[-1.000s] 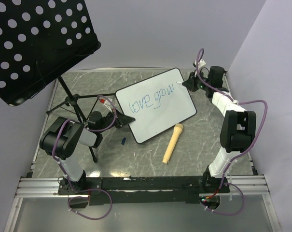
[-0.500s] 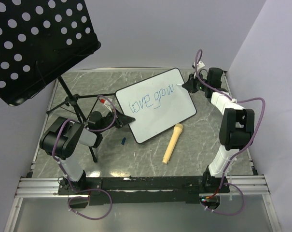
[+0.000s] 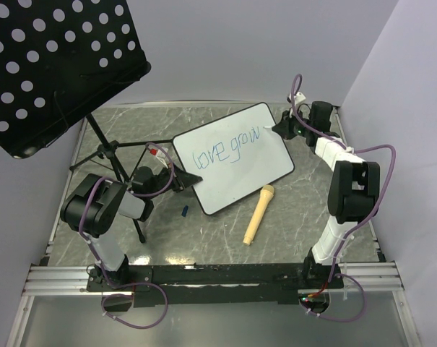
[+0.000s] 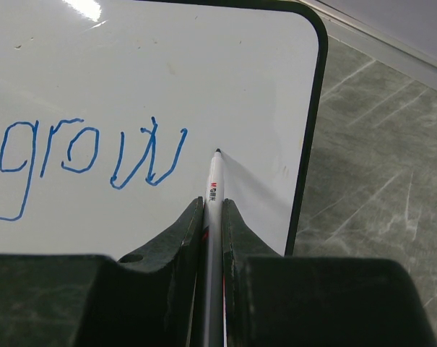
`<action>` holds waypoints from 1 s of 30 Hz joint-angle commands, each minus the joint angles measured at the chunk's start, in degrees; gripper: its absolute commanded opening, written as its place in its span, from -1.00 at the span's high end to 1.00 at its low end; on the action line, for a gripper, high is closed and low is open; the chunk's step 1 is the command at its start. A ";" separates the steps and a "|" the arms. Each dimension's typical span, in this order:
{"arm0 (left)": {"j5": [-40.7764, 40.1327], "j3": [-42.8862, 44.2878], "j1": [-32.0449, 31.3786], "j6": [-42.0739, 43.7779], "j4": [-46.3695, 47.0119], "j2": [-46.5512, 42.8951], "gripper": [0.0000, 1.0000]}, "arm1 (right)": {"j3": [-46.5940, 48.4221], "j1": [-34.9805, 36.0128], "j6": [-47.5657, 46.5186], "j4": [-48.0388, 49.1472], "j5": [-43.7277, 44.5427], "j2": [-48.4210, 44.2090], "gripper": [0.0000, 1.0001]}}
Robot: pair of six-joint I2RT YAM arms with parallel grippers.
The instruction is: Write a sentence on the whiteboard
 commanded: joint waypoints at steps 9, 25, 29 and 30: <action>3.90 1.40 -0.53 3.22 13.88 -0.36 0.98 | 2.86 0.97 -1.23 0.15 -2.78 1.44 1.00; 3.81 1.57 -0.53 3.31 13.53 -0.71 0.98 | 4.44 1.05 -3.86 -4.42 -4.80 1.18 1.00; 3.81 1.66 -0.53 3.31 13.53 -0.71 0.98 | 4.62 1.05 -4.74 -7.06 -4.80 1.01 1.00; 3.72 1.66 -0.53 3.40 13.53 -0.71 0.98 | 4.53 1.05 -5.01 -7.41 -4.80 0.83 1.00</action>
